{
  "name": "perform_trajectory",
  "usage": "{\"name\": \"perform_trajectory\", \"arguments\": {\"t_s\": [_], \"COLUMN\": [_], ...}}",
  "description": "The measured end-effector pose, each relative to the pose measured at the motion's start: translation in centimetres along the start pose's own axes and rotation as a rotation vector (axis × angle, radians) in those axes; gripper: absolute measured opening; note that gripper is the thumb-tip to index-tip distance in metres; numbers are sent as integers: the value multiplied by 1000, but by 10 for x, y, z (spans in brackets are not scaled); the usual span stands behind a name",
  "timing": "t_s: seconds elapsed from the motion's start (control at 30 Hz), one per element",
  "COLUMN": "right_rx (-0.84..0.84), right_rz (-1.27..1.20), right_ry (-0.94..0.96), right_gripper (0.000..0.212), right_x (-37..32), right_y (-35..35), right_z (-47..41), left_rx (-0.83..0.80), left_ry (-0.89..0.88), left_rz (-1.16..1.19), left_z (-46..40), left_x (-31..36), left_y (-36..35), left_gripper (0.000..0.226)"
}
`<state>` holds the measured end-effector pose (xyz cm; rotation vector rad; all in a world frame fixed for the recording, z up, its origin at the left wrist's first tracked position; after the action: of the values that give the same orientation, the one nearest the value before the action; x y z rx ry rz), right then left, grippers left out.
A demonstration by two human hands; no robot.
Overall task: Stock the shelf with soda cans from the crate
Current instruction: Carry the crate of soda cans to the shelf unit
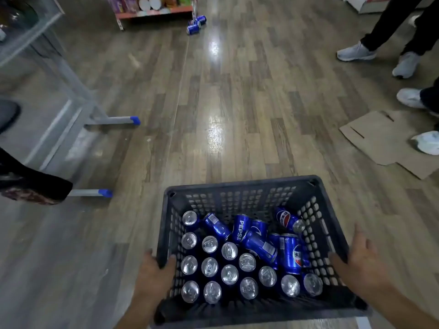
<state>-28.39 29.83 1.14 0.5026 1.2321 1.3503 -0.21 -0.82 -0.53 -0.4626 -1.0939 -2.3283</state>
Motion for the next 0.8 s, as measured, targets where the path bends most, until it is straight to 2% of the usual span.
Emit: {"name": "perform_trajectory", "arguments": {"t_s": [0.03,0.1,0.27,0.4,0.53,0.67,0.73,0.8], "right_rx": [22,-1,5,-4,-46,-113,-144,-136], "right_rz": [-54,-152,-212,-248,-397,-554,-593,-584], "right_ry": [-21,-40,-100,-133,-121,-183,-212,-195], "right_gripper": [89,71,41,27,22,10,18,24], "right_x": [2,6,17,22,23,22,22,23], "right_y": [-5,-13,-25,-24,-27,-24,-25,-30], "right_z": [-7,-18,-45,-60,-67,-76,-80,-82], "left_rx": [6,36,28,63,27,-105,-127,-56], "left_ry": [-13,-10,-3,-84,-71,52,61,22], "left_rz": [56,65,43,30,95,166,175,94], "left_z": [-6,-16,-37,-41,-40,-57,-65,-67], "left_x": [2,4,1,3,6,11,12,10], "left_y": [-3,-6,-11,-16,-17,-15,-18,-22], "left_gripper": [40,25,19,5,20,12,19,31]}}
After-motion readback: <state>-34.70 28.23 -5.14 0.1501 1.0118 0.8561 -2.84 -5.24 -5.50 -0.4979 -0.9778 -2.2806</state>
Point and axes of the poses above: each hand's wrist, its own z-axis away from the middle knuckle, its own y-axis out of the back of the hand, x = y × z, the point moved 1 cm from there along -z, towards the middle knuckle, and after that the axes turned 9 degrees about y, right-handed, at the moved point
